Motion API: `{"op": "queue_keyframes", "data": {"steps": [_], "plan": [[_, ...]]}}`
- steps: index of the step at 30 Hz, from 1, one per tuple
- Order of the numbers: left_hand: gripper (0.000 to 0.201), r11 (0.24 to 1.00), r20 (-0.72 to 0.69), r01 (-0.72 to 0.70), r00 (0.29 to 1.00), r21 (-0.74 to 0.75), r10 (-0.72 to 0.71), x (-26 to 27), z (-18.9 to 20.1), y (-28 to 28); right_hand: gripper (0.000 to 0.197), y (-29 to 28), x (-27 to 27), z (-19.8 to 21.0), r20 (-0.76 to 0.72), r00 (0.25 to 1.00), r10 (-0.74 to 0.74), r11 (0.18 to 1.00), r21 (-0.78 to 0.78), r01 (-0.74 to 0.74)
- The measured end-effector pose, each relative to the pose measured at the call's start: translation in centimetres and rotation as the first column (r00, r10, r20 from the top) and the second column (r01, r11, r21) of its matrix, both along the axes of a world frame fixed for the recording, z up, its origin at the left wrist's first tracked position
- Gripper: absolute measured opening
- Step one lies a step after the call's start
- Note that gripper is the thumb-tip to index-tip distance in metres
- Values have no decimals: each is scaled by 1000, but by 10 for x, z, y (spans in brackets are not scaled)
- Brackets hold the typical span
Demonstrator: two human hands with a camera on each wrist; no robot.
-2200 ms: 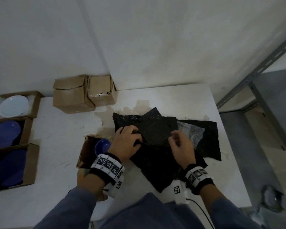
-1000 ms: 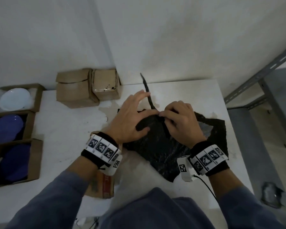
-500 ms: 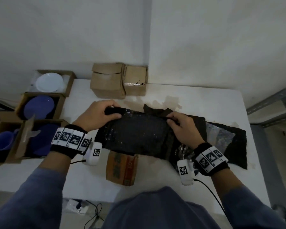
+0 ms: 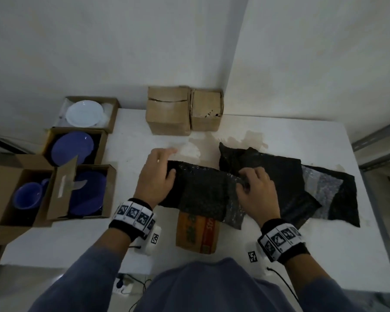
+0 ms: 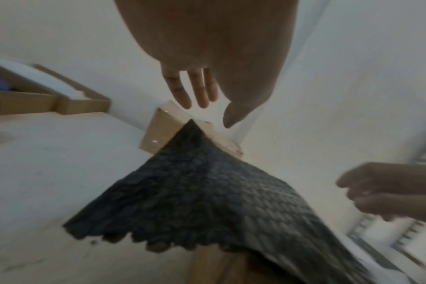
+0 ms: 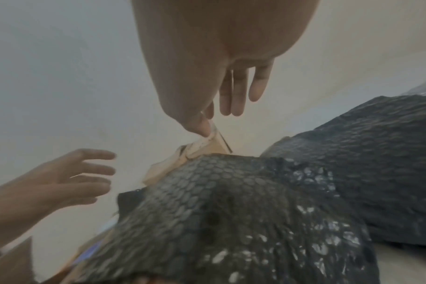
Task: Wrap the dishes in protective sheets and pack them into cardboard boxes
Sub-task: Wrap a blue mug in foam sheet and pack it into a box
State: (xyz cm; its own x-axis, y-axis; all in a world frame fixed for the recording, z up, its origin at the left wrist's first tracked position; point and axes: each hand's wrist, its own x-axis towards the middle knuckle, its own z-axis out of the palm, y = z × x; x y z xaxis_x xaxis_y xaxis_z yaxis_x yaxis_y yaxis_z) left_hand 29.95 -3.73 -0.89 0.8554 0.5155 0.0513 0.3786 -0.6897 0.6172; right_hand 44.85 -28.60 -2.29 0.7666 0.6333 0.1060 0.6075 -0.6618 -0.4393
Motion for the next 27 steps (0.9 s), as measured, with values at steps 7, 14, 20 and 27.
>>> {"op": "queue_keyframes", "data": {"steps": [7,14,20,27], "plan": [[48,833,-375,527,816,168,-440,7,-15,-20,56,21,-55,-4,-130,987,91,924,-360,-132],[67,828,-490,501,803,250,-338,10,-28,-20,82,41,-55,-7,-72,997,24,803,-592,-62],[75,821,-565,475,790,318,-238,18,-29,-32,95,56,-46,-7,-111,994,-8,710,-701,-72],[85,841,-601,449,775,303,-197,26,-36,-35,97,66,-47,-15,-136,988,-72,661,-749,-55]]}}
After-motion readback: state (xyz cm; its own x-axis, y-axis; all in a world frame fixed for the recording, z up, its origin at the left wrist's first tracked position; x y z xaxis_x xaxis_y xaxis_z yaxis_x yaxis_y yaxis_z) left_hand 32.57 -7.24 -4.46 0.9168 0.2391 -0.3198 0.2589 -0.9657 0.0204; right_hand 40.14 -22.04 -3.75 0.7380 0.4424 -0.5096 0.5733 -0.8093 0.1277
